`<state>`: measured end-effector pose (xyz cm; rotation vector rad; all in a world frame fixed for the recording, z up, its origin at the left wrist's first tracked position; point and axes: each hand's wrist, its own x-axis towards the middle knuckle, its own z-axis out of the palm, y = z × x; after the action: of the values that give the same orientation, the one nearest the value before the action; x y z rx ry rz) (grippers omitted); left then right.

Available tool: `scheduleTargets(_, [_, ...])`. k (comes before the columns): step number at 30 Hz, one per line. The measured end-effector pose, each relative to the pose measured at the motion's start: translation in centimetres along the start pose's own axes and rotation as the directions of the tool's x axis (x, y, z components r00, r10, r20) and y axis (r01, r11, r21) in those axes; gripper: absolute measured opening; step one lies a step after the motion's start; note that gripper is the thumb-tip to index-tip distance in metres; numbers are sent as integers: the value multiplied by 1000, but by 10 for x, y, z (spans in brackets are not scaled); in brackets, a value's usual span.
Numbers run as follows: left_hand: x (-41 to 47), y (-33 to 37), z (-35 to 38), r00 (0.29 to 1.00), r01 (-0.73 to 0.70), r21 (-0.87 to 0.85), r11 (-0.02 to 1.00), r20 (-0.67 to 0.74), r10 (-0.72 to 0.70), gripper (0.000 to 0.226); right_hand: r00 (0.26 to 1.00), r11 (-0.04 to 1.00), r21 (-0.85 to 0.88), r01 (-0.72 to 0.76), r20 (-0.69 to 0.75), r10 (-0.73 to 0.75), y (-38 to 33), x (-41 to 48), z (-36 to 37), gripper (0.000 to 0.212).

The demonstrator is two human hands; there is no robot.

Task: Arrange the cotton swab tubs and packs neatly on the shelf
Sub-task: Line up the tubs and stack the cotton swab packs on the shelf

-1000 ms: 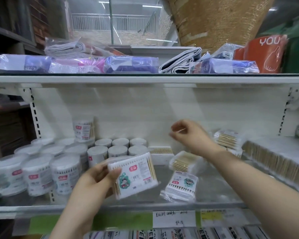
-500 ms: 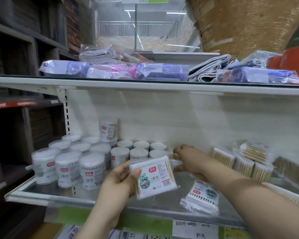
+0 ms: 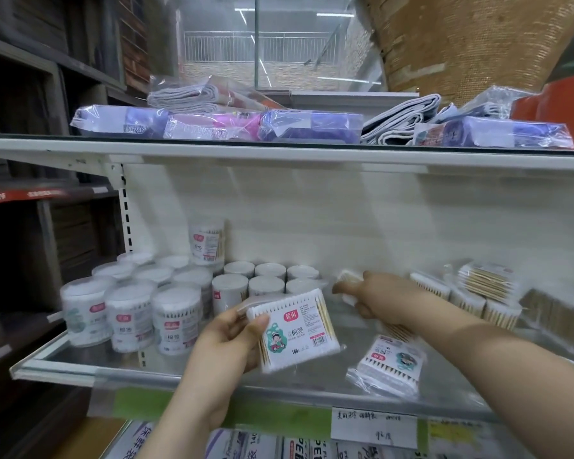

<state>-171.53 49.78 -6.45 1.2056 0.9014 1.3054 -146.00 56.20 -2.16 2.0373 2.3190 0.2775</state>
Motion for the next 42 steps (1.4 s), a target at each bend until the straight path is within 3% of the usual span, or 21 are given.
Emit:
scheduleTargets(5, [0, 1, 0, 1000, 2, -3, 1000, 4, -2, 17, 986, 977, 192, -89, -119, 113, 20, -13, 3, 40])
scheduleTargets(10, [-1, 1, 4, 1000, -6, 15, 1000, 1, 6, 16, 931, 878, 444, -180, -212, 298, 32, -18, 9, 41])
scheduleTargets(12, [1, 0, 5, 1000, -5, 30, 1000, 2, 5, 17, 875, 785, 596, -168, -277, 397, 36, -22, 6, 39])
scheduleTargets(14, [7, 0, 6, 1000, 3, 19, 1000, -8, -3, 18, 802, 595, 798, -94, -293, 520, 38, -28, 0, 43])
scheduleTargets(16, [10, 1, 5, 1000, 13, -9, 1000, -26, -13, 19, 776, 276, 960, 38, -203, 598, 32, -35, -4, 47])
scheduleTargets(19, [13, 4, 10, 1000, 2, -65, 998, -31, -4, 17, 849, -235, 948, 216, -64, 524, 20, -43, -1, 36])
scheduleTargets(21, [13, 6, 14, 999, -11, -72, 997, -37, 8, 14, 903, -433, 871, 231, -26, 430, 14, -49, 2, 32])
scheduleTargets(24, [14, 2, 18, 997, -36, -45, 998, -72, 33, 12, 947, -589, 774, 234, -43, 320, 1, -65, 3, 38])
scheduleTargets(28, [12, 5, 23, 996, -55, -84, 995, -79, 48, 19, 968, -625, 745, 233, -117, 221, -11, -83, 4, 55])
scheduleTargets(32, [13, 7, 27, 995, -65, -110, 992, -82, 56, 19, 975, -625, 753, 209, -113, 189, -12, -88, 3, 95])
scheduleTargets(42, [20, 7, 25, 997, -63, -113, 992, -56, 56, 19, 978, -621, 757, 204, -125, 169, -12, -90, 3, 93])
